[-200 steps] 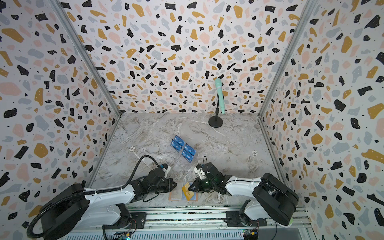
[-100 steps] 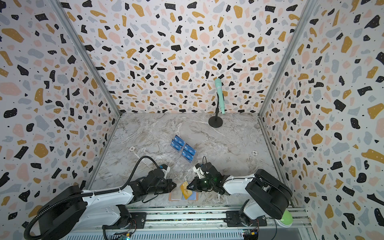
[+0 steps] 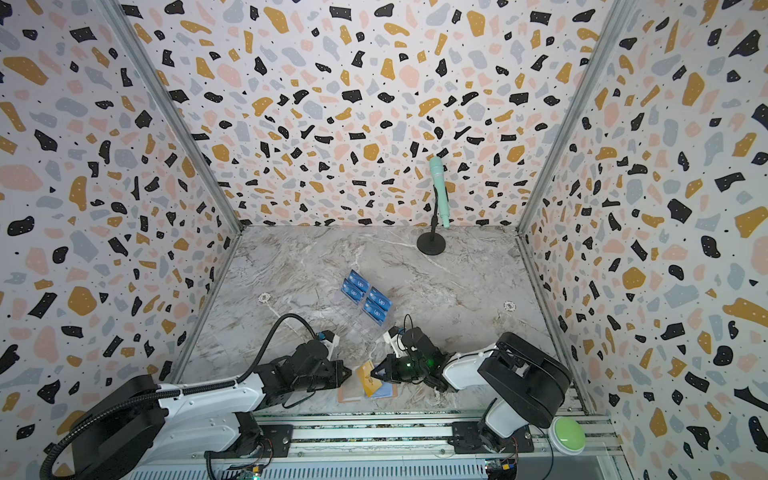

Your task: Put the credit cards into the card holder

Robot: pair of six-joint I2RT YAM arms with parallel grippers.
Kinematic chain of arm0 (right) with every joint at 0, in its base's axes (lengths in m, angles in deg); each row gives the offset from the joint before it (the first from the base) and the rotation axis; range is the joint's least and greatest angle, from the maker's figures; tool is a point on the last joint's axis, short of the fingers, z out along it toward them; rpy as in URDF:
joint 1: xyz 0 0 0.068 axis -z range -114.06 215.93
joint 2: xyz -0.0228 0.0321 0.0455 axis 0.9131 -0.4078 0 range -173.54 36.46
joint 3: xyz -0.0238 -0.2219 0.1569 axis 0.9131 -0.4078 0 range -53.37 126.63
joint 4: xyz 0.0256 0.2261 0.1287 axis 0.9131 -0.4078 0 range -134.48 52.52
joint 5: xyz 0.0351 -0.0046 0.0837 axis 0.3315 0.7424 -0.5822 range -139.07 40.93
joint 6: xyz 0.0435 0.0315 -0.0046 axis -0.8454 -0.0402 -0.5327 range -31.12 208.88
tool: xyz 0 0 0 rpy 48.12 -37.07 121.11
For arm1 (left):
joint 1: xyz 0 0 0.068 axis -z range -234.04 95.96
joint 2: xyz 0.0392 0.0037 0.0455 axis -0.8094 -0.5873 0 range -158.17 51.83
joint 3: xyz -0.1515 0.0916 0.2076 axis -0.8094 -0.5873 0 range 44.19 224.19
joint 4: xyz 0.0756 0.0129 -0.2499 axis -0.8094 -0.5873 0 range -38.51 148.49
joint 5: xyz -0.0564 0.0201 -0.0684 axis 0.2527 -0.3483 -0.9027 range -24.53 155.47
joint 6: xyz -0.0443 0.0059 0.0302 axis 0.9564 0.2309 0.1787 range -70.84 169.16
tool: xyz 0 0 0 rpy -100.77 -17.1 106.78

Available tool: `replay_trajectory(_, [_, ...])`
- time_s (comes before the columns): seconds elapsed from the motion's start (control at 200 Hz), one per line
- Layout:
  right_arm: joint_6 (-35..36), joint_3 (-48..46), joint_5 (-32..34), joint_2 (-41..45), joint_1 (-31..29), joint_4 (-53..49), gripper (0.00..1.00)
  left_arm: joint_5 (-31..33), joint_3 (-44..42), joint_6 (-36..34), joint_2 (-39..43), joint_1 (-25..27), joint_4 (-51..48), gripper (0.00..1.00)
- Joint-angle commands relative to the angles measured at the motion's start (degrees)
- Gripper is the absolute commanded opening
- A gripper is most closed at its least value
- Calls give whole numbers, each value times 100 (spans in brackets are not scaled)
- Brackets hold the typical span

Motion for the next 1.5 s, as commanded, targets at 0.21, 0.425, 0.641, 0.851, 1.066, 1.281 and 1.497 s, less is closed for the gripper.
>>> replay_trajectory(0.21, [-114,-172,119,-87,-32,385,0,415,62,-162,386,431,-735,0])
replay_trajectory(0.425, [-162,-215,-86,-103,-31,391,0,478,150,-240,450,698,-777,0])
replay_trajectory(0.641, [-423,-285,-215,-326,-31,710,0,742,188,-164,380,1037,-886,0])
replay_trajectory(0.851, [-716,-448,-208,-522,-27,1157,0,968,208,-148,333,1245,-1069,0])
replay_trajectory(1.066, [-880,-493,-47,-571,-42,1444,0,1049,137,-49,370,1357,-1010,0])
replay_trajectory(1.281, [-860,-446,-31,-681,-40,1621,0,1066,111,-38,344,1414,-988,0])
replay_trajectory(1.497, [-729,-375,-36,-778,-50,1702,0,1084,50,15,440,1415,-992,0])
